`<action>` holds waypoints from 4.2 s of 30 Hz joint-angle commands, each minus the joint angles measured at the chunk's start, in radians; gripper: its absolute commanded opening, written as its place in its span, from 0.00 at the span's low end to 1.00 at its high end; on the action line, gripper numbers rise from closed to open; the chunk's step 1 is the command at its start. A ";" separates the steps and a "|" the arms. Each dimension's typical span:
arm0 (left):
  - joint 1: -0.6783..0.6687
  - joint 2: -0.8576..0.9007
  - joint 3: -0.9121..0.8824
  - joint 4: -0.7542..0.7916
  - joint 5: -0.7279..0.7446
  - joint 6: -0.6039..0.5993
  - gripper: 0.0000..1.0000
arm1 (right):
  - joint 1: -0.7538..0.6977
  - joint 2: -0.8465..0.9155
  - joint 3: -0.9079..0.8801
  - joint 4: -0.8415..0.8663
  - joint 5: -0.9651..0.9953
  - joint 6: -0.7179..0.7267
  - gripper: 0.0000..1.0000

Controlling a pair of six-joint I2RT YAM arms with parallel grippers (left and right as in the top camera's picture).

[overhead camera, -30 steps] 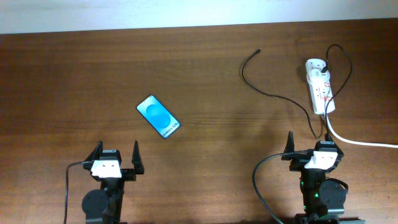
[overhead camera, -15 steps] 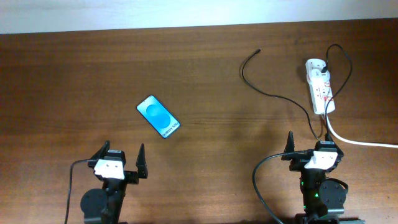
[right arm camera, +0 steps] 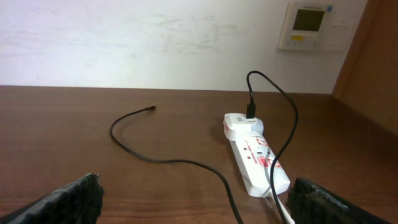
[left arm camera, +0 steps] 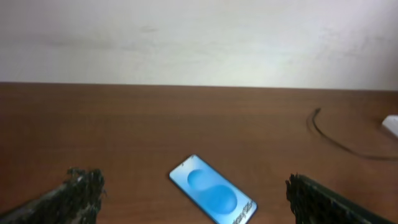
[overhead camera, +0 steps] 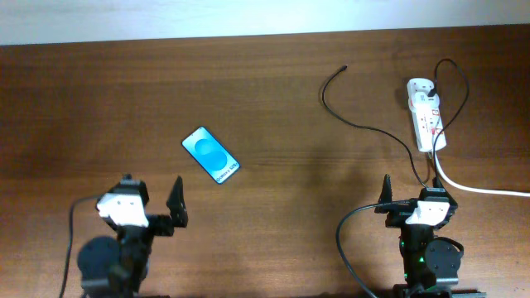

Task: Plug charger to phone and switch on socket
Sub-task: 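Move the left gripper over the blue-screen phone and lower, then close the left gripper on the phone's bottom edge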

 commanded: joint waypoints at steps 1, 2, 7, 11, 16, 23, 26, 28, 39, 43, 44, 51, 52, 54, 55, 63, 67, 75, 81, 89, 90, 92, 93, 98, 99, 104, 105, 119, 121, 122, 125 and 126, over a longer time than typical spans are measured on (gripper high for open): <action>-0.004 0.181 0.166 -0.001 -0.004 -0.061 0.99 | 0.006 -0.006 -0.005 -0.007 0.022 0.008 0.99; -0.008 0.245 0.224 -0.013 -0.004 -0.061 0.99 | 0.006 -0.006 -0.005 -0.007 0.022 0.008 0.99; -0.047 0.598 0.600 -0.223 -0.122 -0.184 0.99 | 0.006 -0.006 -0.005 -0.007 0.023 0.008 0.99; -0.123 0.914 0.988 -0.444 -0.116 -0.183 0.99 | 0.006 -0.006 -0.005 -0.007 0.023 0.008 0.99; -0.156 1.074 1.134 -0.544 0.191 -0.183 0.99 | 0.006 -0.006 -0.005 -0.007 0.022 0.008 0.99; -0.157 1.175 1.132 -0.643 0.061 -0.443 0.99 | 0.006 -0.006 -0.005 -0.007 0.023 0.008 0.98; -0.157 1.200 1.133 -0.659 -0.068 -0.676 1.00 | 0.006 -0.006 -0.005 -0.007 0.022 0.008 0.99; -0.156 1.207 1.135 -0.658 -0.102 -0.714 1.00 | 0.006 -0.006 -0.005 -0.007 0.023 0.008 0.98; -0.157 1.370 1.246 -1.033 -0.172 -0.757 0.99 | 0.006 -0.006 -0.005 -0.007 0.022 0.008 0.99; -0.164 1.424 1.245 -1.112 -0.170 -0.756 0.99 | 0.006 -0.006 -0.005 -0.007 0.023 0.008 0.99; -0.177 1.434 1.245 -1.097 -0.161 -0.756 0.99 | 0.006 -0.006 -0.005 -0.007 0.023 0.008 0.99; -0.212 1.506 1.247 -0.866 -0.113 -0.760 0.99 | 0.006 -0.006 -0.005 -0.007 0.022 0.008 0.99; -0.212 1.533 1.247 -0.833 -0.113 -0.765 0.99 | 0.006 -0.006 -0.005 -0.007 0.023 0.008 0.98; -0.212 1.580 1.247 -0.810 -0.113 -0.767 0.99 | 0.006 -0.006 -0.005 -0.007 0.022 0.008 0.99; -0.212 1.608 1.247 -0.811 -0.113 -0.767 0.99 | 0.006 -0.006 -0.005 -0.007 0.022 0.008 0.99; -0.225 1.790 1.246 -0.800 -0.112 -0.767 0.99 | 0.006 -0.006 -0.005 -0.007 0.022 0.008 0.99; -0.226 1.848 1.245 -0.787 -0.113 -0.767 0.99 | 0.006 -0.006 -0.005 -0.007 0.023 0.008 0.99; -0.233 1.923 1.241 -0.768 -0.113 -0.767 0.99 | 0.006 -0.006 -0.005 -0.007 0.022 0.008 0.99; -0.255 1.963 1.214 -0.766 -0.113 -0.767 0.99 | 0.006 -0.006 -0.005 -0.007 0.022 0.008 0.99; -0.266 1.962 1.118 -0.750 -0.113 -0.767 0.99 | 0.006 -0.006 -0.005 -0.007 0.023 0.008 0.99; -0.266 1.962 1.107 -0.741 -0.114 -0.767 0.99 | 0.006 -0.006 -0.005 -0.007 0.023 0.008 0.99; -0.266 1.962 1.090 -0.724 -0.135 -0.766 0.99 | 0.006 -0.006 -0.005 -0.007 0.022 0.009 0.98; -0.266 1.962 1.087 -0.725 -0.160 -0.766 0.99 | 0.006 -0.006 -0.005 -0.007 0.023 0.008 0.99; -0.266 1.962 1.087 -0.726 -0.242 -0.731 0.76 | 0.006 -0.006 -0.005 -0.007 0.022 0.008 0.99; -0.266 1.962 1.087 -0.725 -0.248 -0.728 0.75 | 0.006 -0.006 -0.005 -0.007 0.023 0.009 0.99; -0.265 1.962 1.087 -0.724 -0.313 -0.645 0.71 | 0.006 -0.006 -0.005 -0.007 0.023 0.009 0.98; -0.265 1.962 1.087 -0.724 -0.315 -0.629 0.70 | 0.006 -0.006 -0.005 -0.007 0.023 0.008 0.99; -0.260 1.963 1.060 -0.575 -0.304 -0.621 0.99 | 0.006 -0.006 -0.005 -0.007 0.023 0.008 0.99; -0.260 1.963 1.051 -0.558 -0.293 -0.621 0.99 | 0.006 -0.006 -0.005 -0.007 0.023 0.008 0.99; -0.260 1.963 1.047 -0.552 -0.283 -0.622 0.99 | 0.006 -0.006 -0.005 -0.007 0.022 0.008 0.98; -0.261 1.963 1.038 -0.548 -0.251 -0.636 0.99 | 0.006 -0.006 -0.005 -0.007 0.022 0.008 0.99; -0.261 1.963 1.037 -0.548 -0.251 -0.637 0.99 | 0.006 -0.006 -0.005 -0.007 0.022 0.008 0.99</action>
